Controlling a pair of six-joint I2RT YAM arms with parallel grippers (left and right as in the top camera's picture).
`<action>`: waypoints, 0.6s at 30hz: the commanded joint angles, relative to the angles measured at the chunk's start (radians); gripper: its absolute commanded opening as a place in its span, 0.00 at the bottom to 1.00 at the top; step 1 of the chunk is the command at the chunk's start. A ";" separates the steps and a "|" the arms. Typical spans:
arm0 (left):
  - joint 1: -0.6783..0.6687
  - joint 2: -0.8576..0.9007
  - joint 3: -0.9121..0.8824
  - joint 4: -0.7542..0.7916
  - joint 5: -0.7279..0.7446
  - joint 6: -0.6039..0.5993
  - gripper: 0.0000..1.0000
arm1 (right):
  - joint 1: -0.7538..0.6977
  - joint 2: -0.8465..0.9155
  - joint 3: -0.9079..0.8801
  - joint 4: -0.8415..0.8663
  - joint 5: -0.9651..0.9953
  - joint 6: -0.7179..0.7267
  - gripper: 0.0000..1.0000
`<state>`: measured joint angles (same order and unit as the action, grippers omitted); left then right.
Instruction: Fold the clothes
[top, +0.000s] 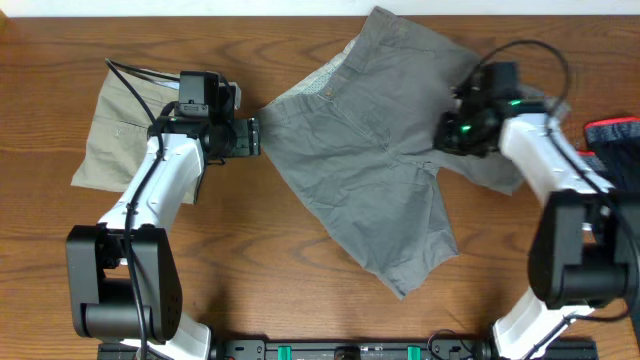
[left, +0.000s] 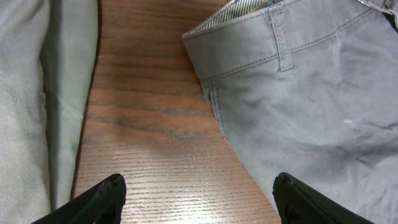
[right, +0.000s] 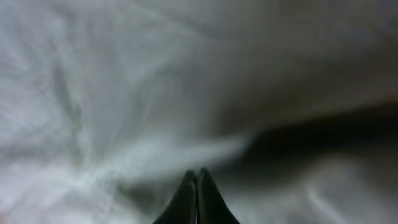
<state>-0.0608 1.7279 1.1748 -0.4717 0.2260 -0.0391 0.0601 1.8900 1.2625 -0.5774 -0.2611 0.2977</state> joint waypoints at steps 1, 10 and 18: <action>0.003 -0.003 0.005 -0.009 0.002 0.020 0.78 | 0.010 0.037 -0.035 0.077 0.244 0.180 0.01; 0.003 -0.003 0.005 -0.009 0.003 0.020 0.77 | -0.064 0.167 -0.039 0.169 0.496 0.228 0.01; 0.002 -0.003 0.005 -0.009 0.044 0.020 0.78 | -0.193 0.251 0.035 0.309 0.479 0.198 0.01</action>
<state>-0.0608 1.7279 1.1748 -0.4747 0.2375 -0.0254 -0.0803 2.0743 1.2793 -0.2596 0.1772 0.4961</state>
